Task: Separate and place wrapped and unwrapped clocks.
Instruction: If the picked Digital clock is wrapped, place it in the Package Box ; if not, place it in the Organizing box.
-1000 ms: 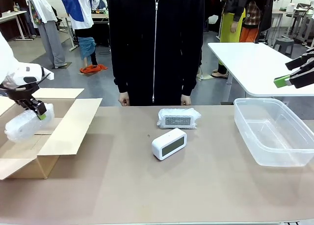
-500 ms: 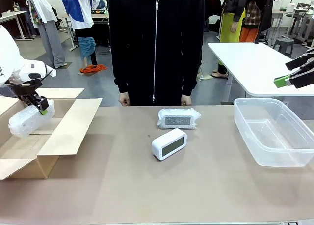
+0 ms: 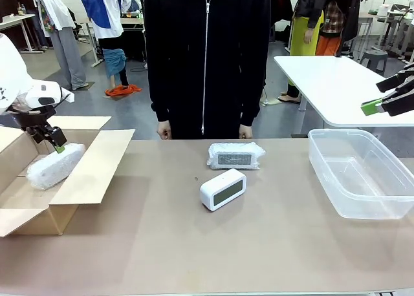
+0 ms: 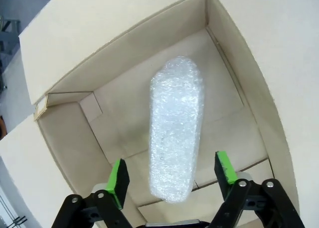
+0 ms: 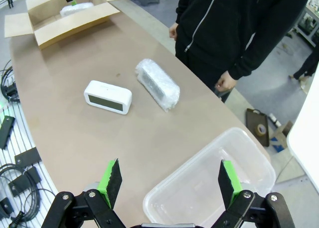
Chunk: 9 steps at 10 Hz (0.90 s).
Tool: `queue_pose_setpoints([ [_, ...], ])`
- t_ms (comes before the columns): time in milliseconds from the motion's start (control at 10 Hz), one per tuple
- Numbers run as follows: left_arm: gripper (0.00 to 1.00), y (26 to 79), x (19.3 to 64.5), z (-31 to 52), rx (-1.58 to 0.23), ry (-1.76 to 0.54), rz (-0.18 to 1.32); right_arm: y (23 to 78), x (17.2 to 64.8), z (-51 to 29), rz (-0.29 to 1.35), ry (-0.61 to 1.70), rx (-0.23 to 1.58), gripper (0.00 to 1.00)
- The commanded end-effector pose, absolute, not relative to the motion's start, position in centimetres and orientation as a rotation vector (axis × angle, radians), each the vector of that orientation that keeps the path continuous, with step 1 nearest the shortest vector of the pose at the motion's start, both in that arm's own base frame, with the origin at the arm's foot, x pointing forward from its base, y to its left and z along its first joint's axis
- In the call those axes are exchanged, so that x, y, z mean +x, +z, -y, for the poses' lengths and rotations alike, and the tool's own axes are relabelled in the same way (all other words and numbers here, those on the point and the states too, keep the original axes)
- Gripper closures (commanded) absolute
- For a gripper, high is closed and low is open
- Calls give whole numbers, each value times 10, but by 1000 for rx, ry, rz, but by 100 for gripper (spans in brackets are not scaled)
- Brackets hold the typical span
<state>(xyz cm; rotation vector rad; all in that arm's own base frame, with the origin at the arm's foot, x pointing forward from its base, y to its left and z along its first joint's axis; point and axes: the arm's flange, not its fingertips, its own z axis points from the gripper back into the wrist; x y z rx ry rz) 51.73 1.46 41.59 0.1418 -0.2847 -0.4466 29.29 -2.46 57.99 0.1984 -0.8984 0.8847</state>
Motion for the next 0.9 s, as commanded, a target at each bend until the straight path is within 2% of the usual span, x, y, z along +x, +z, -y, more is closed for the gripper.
queue_pose_setpoints([
  [0, 0, 422, 517, -14, 148, -451, 277, 578, 294, 24, 898, 886, 220, 0],
  [800, 0, 471, 473, 4, 230, -480, 289, 578, 294, 24, 898, 886, 220, 0],
])
